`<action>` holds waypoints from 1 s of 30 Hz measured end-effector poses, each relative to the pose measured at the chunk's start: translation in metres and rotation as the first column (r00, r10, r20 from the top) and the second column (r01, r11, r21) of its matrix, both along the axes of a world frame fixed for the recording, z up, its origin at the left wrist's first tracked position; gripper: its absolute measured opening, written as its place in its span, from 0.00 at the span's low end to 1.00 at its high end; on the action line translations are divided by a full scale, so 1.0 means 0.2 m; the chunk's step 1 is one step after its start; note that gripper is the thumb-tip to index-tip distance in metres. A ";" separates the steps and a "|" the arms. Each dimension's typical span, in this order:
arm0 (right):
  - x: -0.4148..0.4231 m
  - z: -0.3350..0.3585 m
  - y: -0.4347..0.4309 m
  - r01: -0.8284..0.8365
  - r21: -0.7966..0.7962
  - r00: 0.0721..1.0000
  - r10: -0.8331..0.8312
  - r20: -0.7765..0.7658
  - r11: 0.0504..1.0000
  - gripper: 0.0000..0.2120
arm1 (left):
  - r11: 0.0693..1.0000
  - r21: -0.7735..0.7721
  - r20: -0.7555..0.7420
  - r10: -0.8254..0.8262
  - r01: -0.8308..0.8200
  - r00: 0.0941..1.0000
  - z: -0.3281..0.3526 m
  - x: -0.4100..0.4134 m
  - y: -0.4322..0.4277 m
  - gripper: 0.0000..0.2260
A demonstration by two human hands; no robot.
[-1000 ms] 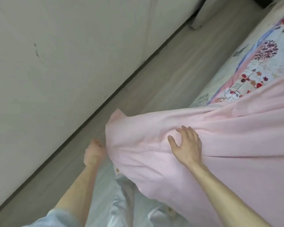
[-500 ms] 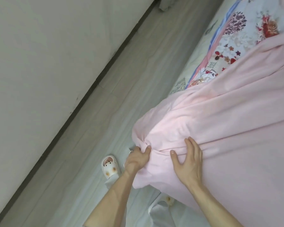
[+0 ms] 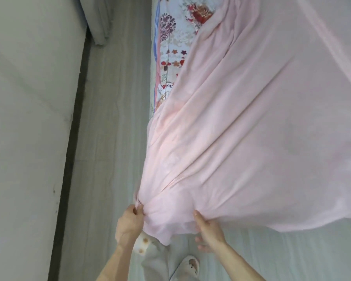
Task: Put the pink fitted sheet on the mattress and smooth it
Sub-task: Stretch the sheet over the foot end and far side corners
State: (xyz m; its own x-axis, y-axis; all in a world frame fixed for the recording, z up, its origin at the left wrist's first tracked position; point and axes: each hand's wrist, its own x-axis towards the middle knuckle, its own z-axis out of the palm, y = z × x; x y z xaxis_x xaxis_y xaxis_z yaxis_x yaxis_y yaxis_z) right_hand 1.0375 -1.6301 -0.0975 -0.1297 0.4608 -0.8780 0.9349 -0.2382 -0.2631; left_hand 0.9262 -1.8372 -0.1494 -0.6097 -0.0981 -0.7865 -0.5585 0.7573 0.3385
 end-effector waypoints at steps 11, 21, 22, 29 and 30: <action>0.15 0.11 -0.16 0.171 0.173 0.928 -0.100 -0.358 0.970 0.17 | 0.999 0.040 -0.119 -0.006 0.011 0.993 0.13 0.17 -0.12 0.15; 0.61 0.28 -0.37 0.090 0.192 0.940 -0.020 -0.341 0.977 0.18 | 0.998 0.056 -0.143 -0.031 0.039 0.989 0.34 0.46 -0.31 0.13; 0.65 0.28 -0.40 0.088 0.179 0.946 -0.026 -0.323 0.980 0.17 | 0.998 0.035 -0.126 -0.052 0.057 0.991 0.35 0.50 -0.34 0.12; 0.66 0.12 -0.37 -0.022 0.187 0.992 0.045 -0.118 0.982 0.12 | 0.931 -0.142 0.106 -0.323 0.336 0.940 0.26 0.45 -0.36 0.15; 0.65 0.08 -0.36 -0.078 0.180 0.992 0.094 -0.081 0.981 0.13 | 0.914 -0.167 0.110 -0.355 0.370 0.928 0.27 0.42 -0.35 0.18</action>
State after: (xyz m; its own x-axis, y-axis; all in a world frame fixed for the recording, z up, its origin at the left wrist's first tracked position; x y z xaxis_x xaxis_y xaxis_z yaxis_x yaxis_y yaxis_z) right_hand 1.1670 -1.7028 -0.0819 -0.2495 0.5907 -0.7673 0.9209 -0.1004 -0.3767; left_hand 1.0093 -1.9062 -0.0960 -0.5699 -0.0267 -0.8213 -0.2523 0.9569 0.1440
